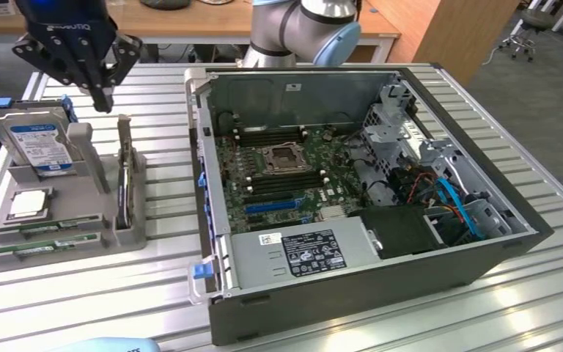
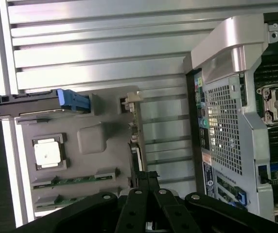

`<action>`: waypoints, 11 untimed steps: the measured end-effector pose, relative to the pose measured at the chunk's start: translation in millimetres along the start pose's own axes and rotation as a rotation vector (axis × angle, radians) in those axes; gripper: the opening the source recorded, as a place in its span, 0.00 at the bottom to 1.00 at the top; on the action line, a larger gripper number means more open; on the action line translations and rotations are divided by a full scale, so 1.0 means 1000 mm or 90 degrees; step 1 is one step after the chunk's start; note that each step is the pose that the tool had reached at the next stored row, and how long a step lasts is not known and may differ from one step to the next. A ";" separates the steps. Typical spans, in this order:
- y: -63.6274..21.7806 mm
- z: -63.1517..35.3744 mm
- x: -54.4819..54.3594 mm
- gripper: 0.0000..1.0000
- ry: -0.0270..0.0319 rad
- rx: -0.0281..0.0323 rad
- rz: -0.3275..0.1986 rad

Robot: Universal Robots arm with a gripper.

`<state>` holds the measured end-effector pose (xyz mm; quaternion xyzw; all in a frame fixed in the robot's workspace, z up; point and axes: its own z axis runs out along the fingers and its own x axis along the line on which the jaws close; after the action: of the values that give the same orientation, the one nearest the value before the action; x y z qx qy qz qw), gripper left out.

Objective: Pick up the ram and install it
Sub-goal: 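Reach for the ram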

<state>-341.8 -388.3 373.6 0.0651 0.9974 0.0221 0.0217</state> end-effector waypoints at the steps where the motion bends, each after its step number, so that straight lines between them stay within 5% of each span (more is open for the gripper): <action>1: -0.0002 0.0002 0.003 0.10 -0.0003 0.0000 0.000; 11: -0.0027 0.0022 0.034 0.10 -0.0031 -0.0002 0.005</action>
<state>-376.0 -386.4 369.9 0.0690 0.9971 0.0221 0.0241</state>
